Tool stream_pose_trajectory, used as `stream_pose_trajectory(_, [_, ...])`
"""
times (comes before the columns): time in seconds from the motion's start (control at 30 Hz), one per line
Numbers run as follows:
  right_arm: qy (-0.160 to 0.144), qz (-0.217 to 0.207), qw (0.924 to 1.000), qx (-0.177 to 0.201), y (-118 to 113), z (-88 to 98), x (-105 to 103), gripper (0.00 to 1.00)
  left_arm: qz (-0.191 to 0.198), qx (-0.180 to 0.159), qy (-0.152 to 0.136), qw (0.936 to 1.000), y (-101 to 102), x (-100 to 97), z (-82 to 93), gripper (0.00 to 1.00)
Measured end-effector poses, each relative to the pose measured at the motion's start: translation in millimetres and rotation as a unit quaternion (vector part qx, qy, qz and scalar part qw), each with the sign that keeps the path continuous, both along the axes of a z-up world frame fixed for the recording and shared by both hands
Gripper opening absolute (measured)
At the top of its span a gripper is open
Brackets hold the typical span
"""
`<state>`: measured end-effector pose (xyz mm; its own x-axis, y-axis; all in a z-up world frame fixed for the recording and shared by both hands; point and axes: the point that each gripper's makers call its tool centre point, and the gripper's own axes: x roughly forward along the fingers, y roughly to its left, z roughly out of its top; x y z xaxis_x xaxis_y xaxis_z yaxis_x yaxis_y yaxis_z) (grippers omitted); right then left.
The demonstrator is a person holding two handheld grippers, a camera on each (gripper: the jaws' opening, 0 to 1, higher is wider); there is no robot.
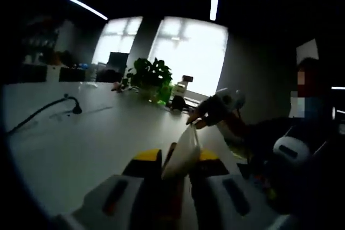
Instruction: Arrange the utensils inside the cutlery case until each visible utensil rests in its matching compartment.
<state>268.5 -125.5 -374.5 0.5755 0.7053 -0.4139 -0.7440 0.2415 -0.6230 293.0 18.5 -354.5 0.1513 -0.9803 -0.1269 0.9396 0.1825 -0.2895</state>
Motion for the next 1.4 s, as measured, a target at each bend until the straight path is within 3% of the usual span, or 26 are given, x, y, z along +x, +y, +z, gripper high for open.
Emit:
stream_pose_trajectory(0.13, [-0.057, 0.012, 0.9982, -0.017, 4.0, 1.6, -4.6, 0.02, -0.007, 0.049, 0.003, 0.9988, -2.6, -0.9, -17.1, 0.34])
stream_pose_trajectory(0.17, [-0.054, 0.014, 0.9981, -0.024, 4.4, -2.4, -7.0, 0.02, -0.025, 0.053, 0.01, 0.9982, -4.9, -7.1, -20.5, 0.36])
stream_pose_trajectory(0.27, [-0.078, 0.011, 0.9961, -0.04, 1.0, -1.3, -2.0, 0.02, -0.047, 0.066, 0.028, 0.9964, -10.2, -18.1, -27.0, 0.56])
stream_pose_trajectory(0.37, [-0.099, 0.01, 0.9938, -0.049, -0.1, -2.3, -2.6, 0.02, -0.046, 0.11, 0.036, 0.9922, -12.2, -20.9, -39.7, 0.74])
stream_pose_trajectory(0.47, [-0.163, 0.014, 0.9834, -0.079, -0.7, 2.8, -2.5, 0.02, -0.055, 0.132, 0.042, 0.9888, -15.0, -24.4, -45.0, 0.8])
stream_pose_trajectory(0.53, [-0.186, 0.013, 0.9777, -0.097, -1.2, 0.7, -4.4, 0.02, -0.064, 0.166, 0.04, 0.9833, -12.0, -27.2, -52.0, 0.85])
stream_pose_trajectory(0.73, [-0.271, -0.001, 0.9514, -0.146, -4.9, 0.5, -4.5, 0.03, -0.083, 0.274, 0.023, 0.958, -2.6, -35.9, -74.0, 0.9])
stream_pose_trajectory(0.87, [-0.343, 0.009, 0.9202, -0.188, 2.1, 1.1, -14.9, 0.03, -0.087, 0.344, 0.004, 0.935, 4.9, -36.7, -85.9, 0.9])
stream_pose_trajectory(0.97, [-0.374, 0.014, 0.9042, -0.205, 6.2, -1.8, -19.4, 0.03, -0.088, 0.386, -0.004, 0.9181, 10.8, -34.9, -92.1, 0.9])
stream_pose_trajectory(1.03, [-0.381, 0.016, 0.9001, -0.211, 7.5, -4.2, -20.7, 0.03, -0.087, 0.408, -0.008, 0.9088, 13.9, -33.8, -95.3, 0.89])
stream_pose_trajectory(1.07, [-0.395, 0.019, 0.8934, -0.213, 9.2, -2.1, -22.1, 0.03, -0.09, 0.418, -0.01, 0.9038, 15.1, -33.7, -97.1, 0.88])
stream_pose_trajectory(1.1, [-0.404, 0.02, 0.8875, -0.221, 9.2, -2.3, -21.7, 0.03, -0.092, 0.426, -0.012, 0.9001, 15.7, -34.0, -98.6, 0.87])
stream_pose_trajectory(1.17, [-0.411, 0.021, 0.8829, -0.226, 8.9, -3.6, -20.9, 0.03, -0.095, 0.438, -0.013, 0.8937, 17.2, -34.3, -100.7, 0.87])
stream_pose_trajectory(1.4, [-0.432, 0.029, 0.8695, -0.237, 6.8, -5.5, -19.5, 0.03, -0.105, 0.458, -0.017, 0.8825, 18.9, -31.5, -104.9, 0.81])
